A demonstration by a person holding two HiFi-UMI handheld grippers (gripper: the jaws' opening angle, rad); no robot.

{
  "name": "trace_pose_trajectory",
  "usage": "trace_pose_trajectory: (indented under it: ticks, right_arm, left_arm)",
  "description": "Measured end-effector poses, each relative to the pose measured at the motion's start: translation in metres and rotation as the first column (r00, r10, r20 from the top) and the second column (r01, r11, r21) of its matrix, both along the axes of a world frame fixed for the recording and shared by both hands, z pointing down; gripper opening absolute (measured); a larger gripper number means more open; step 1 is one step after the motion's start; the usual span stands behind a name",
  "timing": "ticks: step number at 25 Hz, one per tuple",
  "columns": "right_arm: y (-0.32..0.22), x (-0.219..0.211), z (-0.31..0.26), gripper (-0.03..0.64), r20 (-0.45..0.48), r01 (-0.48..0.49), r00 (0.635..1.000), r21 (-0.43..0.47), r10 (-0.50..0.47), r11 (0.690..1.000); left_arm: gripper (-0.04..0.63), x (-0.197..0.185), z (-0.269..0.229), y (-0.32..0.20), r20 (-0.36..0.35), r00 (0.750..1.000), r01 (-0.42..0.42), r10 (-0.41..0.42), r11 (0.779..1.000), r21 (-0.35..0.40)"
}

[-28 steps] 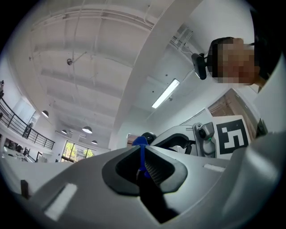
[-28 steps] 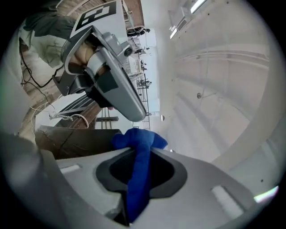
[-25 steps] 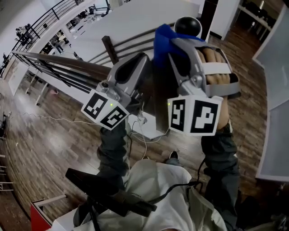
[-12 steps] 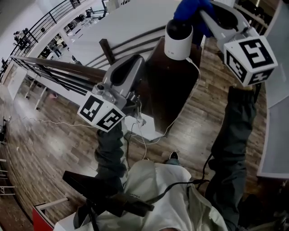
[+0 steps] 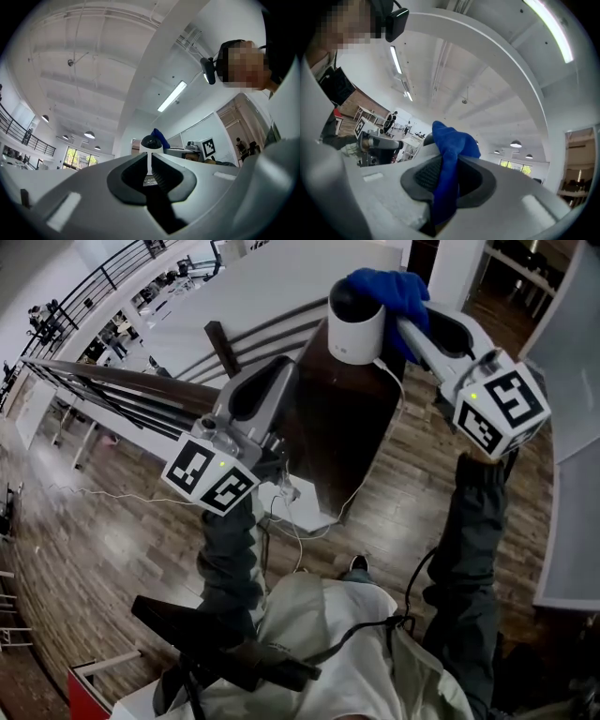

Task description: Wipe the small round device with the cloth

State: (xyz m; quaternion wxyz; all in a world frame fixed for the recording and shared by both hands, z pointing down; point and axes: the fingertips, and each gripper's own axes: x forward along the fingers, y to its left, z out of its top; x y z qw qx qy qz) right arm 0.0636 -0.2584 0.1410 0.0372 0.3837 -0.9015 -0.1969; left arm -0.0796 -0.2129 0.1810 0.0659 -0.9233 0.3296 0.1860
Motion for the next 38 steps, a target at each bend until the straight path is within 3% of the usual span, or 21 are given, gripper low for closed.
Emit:
trace_pose_trajectory:
  ticks: [6,8,11,14,16,19,21,29,33,38]
  right_arm:
    - [0.013,-0.012,0.015,0.072,-0.11,0.008,0.994,0.033,-0.004,0.999]
    - [0.014,0.01,-0.007,0.072,-0.069,-0.058,0.995,0.109,0.066,0.992]
    - [0.017,0.036,-0.058,0.072,-0.053,-0.173,0.979,0.275,0.195,0.946]
    - [0.02,0.011,-0.095,0.072,-0.249,-0.19,0.918,0.409,0.309,0.893]
    - [0.016,-0.021,-0.1,0.072,-0.381,-0.151,0.86,0.448,0.341,0.881]
    - [0.013,-0.067,-0.081,0.072,-0.475,-0.032,0.841,0.434,0.258,0.9]
    - [0.014,-0.077,-0.061,0.072,-0.5,-0.003,0.836,0.41,0.227,0.912]
    - [0.033,-0.078,-0.031,0.072,-0.449,-0.053,0.852,0.436,0.268,0.898]
    - [0.048,-0.08,-0.007,0.072,-0.444,-0.054,0.858,0.423,0.259,0.905]
    - [0.052,-0.086,0.027,0.072,-0.491,-0.05,0.838,0.366,0.239,0.929]
  left_arm:
    - [0.018,-0.013,-0.012,0.001,-0.011,1.0,-0.013,0.013,1.0,0.003]
    - [0.018,-0.005,-0.011,0.002,-0.008,1.0,-0.017,0.017,1.0,0.006]
    - [0.018,0.011,0.001,0.002,0.002,1.0,-0.021,0.021,1.0,0.001]
    - [0.018,0.014,0.008,0.001,0.005,1.0,-0.019,0.019,1.0,-0.007]
    - [0.018,0.013,0.007,0.0,0.005,1.0,-0.017,0.017,1.0,-0.009]
    - [0.018,0.012,0.006,0.005,0.009,1.0,-0.014,0.014,1.0,-0.004]
    - [0.018,0.011,0.004,0.008,0.013,1.0,-0.012,0.012,1.0,0.006]
    - [0.012,0.003,0.0,-0.001,0.009,1.0,0.027,-0.027,0.999,0.027]
    - [0.006,0.0,-0.007,-0.005,-0.008,0.999,0.043,-0.043,0.998,0.037]
    - [0.005,0.002,-0.014,-0.004,-0.016,1.0,0.025,-0.024,0.998,0.051]
